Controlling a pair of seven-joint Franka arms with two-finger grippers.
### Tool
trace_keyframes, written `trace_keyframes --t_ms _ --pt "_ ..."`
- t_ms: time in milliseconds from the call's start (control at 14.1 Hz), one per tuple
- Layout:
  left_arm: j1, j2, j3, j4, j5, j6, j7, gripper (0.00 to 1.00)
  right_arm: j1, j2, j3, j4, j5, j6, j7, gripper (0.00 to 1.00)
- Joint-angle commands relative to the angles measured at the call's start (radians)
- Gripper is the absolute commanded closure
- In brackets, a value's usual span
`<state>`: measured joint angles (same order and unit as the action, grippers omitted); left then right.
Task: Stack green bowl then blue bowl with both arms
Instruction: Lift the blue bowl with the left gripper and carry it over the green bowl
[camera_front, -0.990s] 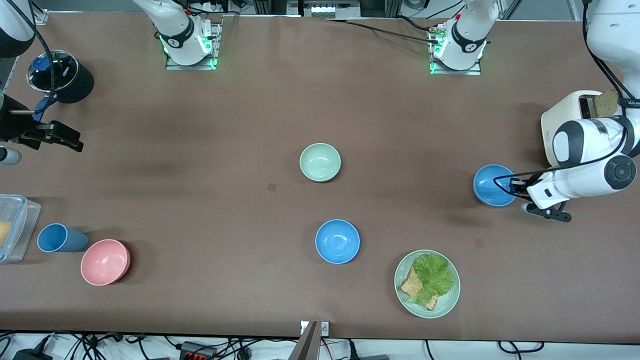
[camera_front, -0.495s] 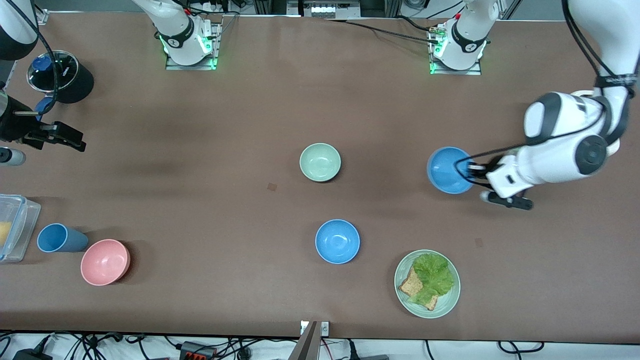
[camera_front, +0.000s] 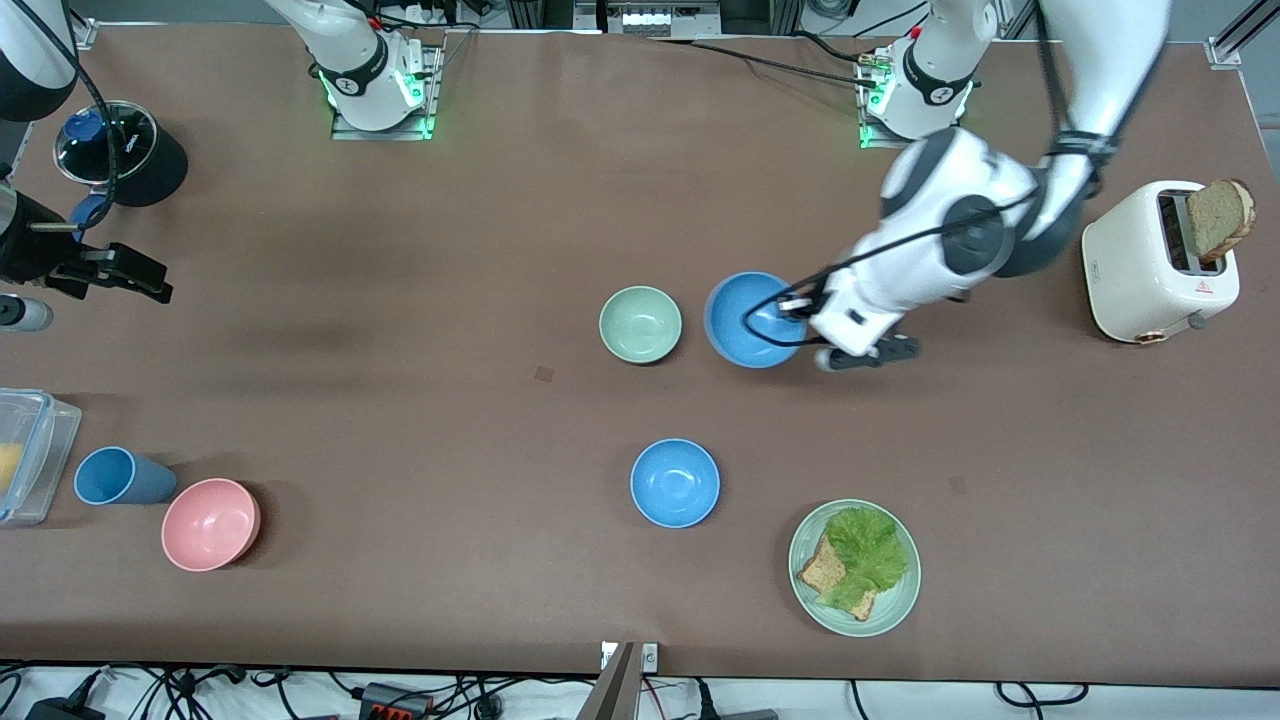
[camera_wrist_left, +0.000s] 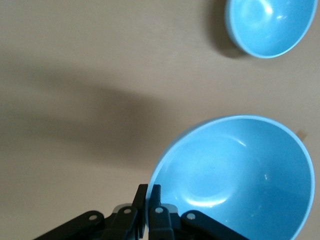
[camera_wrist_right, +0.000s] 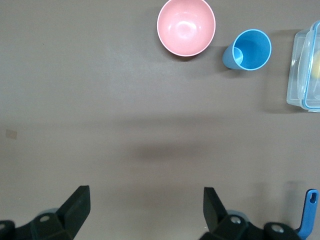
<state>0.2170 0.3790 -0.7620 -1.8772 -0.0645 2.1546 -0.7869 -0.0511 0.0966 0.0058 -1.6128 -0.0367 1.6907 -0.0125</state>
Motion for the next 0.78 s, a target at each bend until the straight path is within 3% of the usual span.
trace_keyframes --t_ms 0,141,495,707 --pt "-0.091 0.043 0.006 -0.005 -0.005 0.123 -0.193 1.00 -0.001 -0.029 -0.001 -0.030 0.014 0.012 -0.018 0.00" --pt "-0.117 0.063 0.006 -0.019 -0.003 0.195 -0.314 1.00 -0.001 -0.028 -0.001 -0.030 0.012 0.017 -0.018 0.00" --pt "-0.172 0.067 0.012 -0.114 0.008 0.367 -0.393 1.00 -0.003 -0.028 -0.001 -0.030 0.014 0.017 -0.018 0.00" --pt "-0.217 0.092 0.035 -0.115 0.076 0.380 -0.457 1.00 -0.004 -0.026 -0.001 -0.030 0.012 0.015 -0.020 0.00"
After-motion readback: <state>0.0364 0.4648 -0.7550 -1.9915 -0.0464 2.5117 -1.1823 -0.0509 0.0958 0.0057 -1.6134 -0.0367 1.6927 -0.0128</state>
